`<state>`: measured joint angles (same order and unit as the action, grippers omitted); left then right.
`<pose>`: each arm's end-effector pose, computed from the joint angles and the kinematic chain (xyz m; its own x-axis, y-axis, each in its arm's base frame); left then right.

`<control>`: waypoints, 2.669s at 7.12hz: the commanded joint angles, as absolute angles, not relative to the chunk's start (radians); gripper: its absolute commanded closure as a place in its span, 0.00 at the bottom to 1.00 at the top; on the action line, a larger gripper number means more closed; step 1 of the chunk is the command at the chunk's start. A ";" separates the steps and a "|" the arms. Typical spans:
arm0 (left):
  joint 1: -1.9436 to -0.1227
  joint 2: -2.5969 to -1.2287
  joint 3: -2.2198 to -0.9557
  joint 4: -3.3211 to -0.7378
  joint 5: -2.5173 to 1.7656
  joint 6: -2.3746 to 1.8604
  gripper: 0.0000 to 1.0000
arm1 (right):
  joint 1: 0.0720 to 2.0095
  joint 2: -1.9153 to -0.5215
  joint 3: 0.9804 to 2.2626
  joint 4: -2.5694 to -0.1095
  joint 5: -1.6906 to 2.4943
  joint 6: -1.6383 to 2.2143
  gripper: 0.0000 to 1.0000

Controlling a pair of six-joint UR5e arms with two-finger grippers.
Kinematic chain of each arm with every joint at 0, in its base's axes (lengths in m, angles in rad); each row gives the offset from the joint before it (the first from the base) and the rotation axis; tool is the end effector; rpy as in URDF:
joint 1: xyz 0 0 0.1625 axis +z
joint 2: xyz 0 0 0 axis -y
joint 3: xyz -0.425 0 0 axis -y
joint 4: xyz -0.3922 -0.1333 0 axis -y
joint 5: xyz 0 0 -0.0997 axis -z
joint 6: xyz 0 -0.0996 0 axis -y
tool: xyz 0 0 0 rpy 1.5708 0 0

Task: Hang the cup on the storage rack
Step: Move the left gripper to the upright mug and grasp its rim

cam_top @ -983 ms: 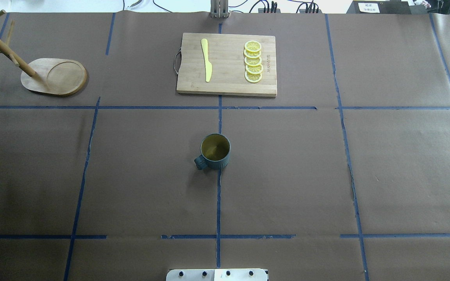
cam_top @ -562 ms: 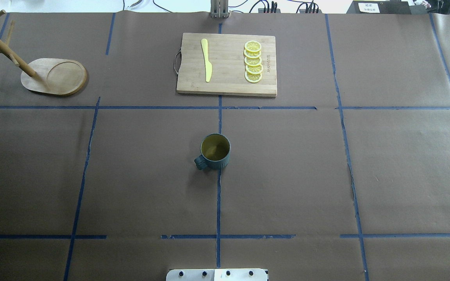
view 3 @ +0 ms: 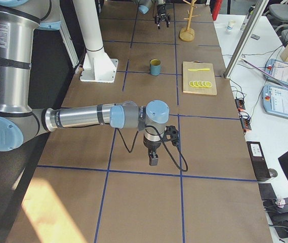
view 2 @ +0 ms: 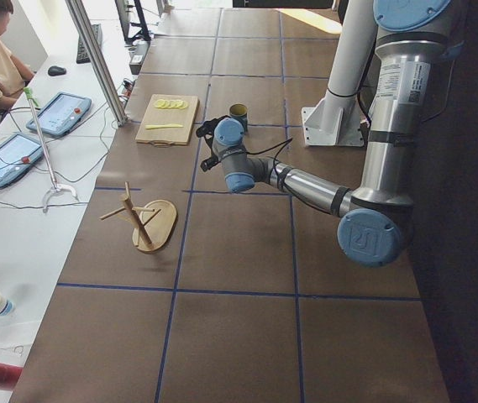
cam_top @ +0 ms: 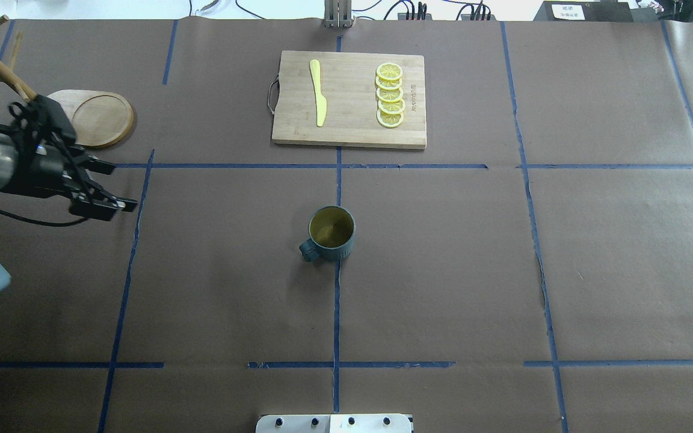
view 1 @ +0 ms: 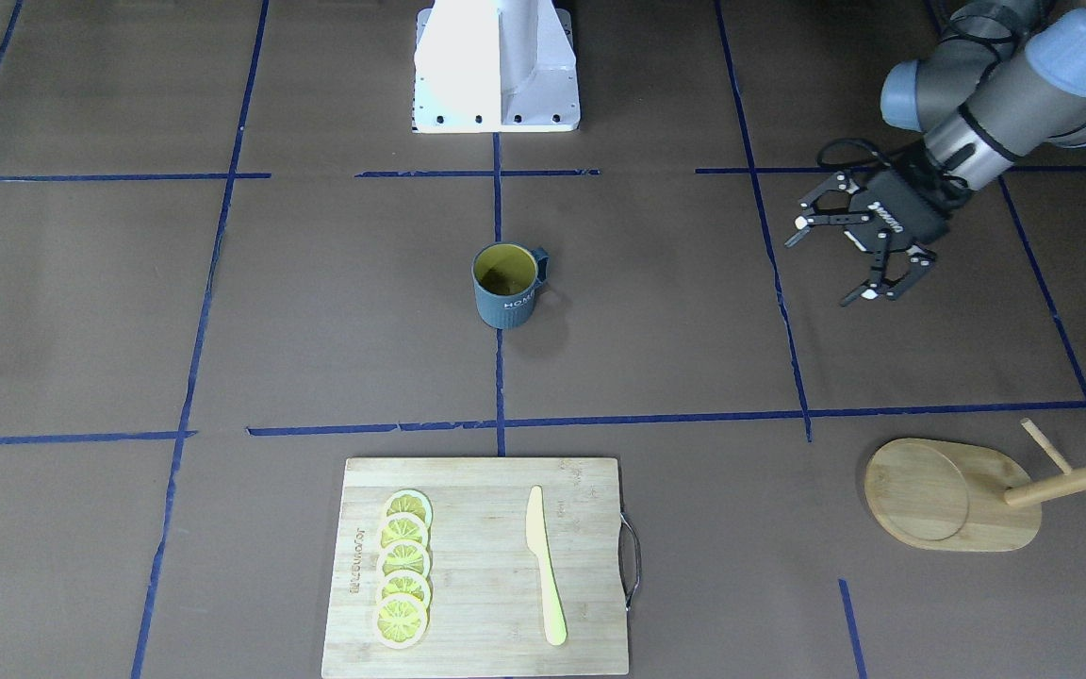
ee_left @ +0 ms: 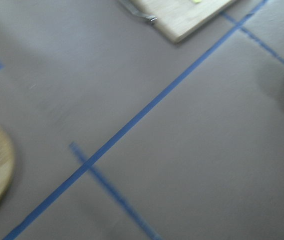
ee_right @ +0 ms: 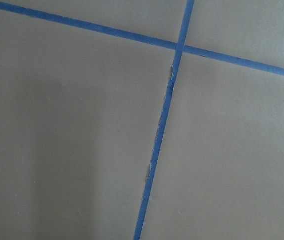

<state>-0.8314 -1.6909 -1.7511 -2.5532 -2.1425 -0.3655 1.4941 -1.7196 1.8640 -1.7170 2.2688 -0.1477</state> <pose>0.3013 -0.4482 0.3966 0.3223 0.8122 -0.4862 -0.0816 0.5355 0.8406 0.0365 -0.4287 0.6029 0.7444 -0.2036 0.6360 0.1882 0.9777 0.0928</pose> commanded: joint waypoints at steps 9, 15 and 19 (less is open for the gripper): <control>-0.321 -2.000 -1.557 -2.701 -1.484 -0.373 0.00 | 1.494 -1.720 1.858 -1.717 2.266 -0.150 0.00; -0.298 -2.048 -1.476 -2.698 -1.459 -0.374 0.06 | 1.494 -1.718 1.856 -1.717 2.266 -0.152 0.00; -0.296 -2.057 -1.450 -2.698 -1.447 -0.370 0.62 | 1.494 -1.718 1.858 -1.717 2.266 -0.150 0.00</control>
